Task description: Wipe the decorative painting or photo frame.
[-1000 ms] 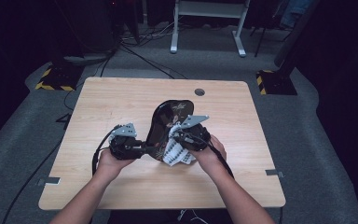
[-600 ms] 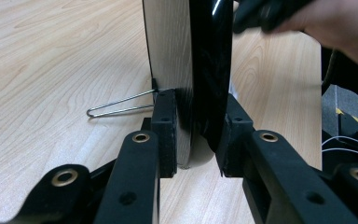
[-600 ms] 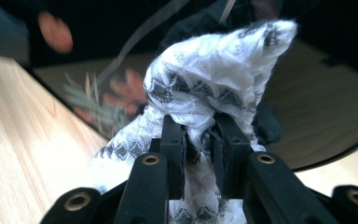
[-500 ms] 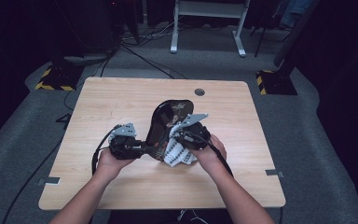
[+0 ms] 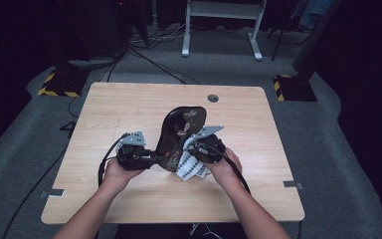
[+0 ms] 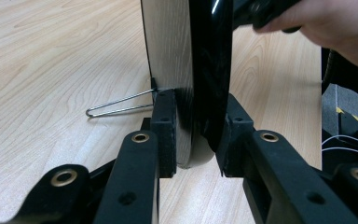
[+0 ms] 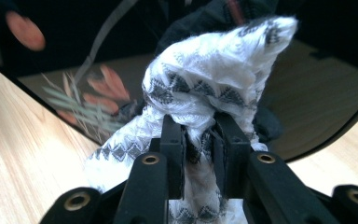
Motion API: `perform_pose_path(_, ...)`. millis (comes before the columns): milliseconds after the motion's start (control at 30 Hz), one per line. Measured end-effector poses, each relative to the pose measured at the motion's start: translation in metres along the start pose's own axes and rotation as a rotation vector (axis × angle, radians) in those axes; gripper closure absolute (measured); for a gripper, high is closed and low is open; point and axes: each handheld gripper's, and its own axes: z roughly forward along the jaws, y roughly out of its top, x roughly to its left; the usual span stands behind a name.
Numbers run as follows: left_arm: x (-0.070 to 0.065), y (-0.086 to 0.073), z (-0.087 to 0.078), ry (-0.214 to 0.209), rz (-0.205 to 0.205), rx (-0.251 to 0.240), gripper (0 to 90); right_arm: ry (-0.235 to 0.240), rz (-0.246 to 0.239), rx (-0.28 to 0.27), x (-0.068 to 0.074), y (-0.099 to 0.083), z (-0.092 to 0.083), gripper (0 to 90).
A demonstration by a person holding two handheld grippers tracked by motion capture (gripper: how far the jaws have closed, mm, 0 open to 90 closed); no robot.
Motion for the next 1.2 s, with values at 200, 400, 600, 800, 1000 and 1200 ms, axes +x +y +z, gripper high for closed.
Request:
perform_pose_path(200,0.0,0.0,0.0,0.002,0.001,0.002,72.9,-0.001,-0.004,0.01,-0.002,0.009,-0.006,76.3)
perform_pose_path(400,0.0,0.0,0.0,0.002,-0.001,0.002,72.9,-0.02,-0.009,-0.045,-0.008,0.029,-0.026,76.2)
perform_pose_path(600,0.0,0.0,0.0,0.0,-0.001,0.002,72.8,-0.022,0.01,-0.09,-0.011,0.026,-0.028,76.1)
perform_pose_path(800,0.0,0.0,0.0,-0.001,0.0,0.003,72.7,-0.005,0.032,-0.027,-0.01,0.003,-0.006,76.0)
perform_pose_path(1000,0.0,0.0,0.0,-0.002,0.0,0.002,72.7,0.0,0.044,0.003,-0.009,-0.005,0.002,75.8)
perform_pose_path(1200,0.001,0.0,0.001,-0.002,-0.007,0.0,72.8,-0.02,0.028,-0.034,-0.014,0.016,-0.017,75.8)
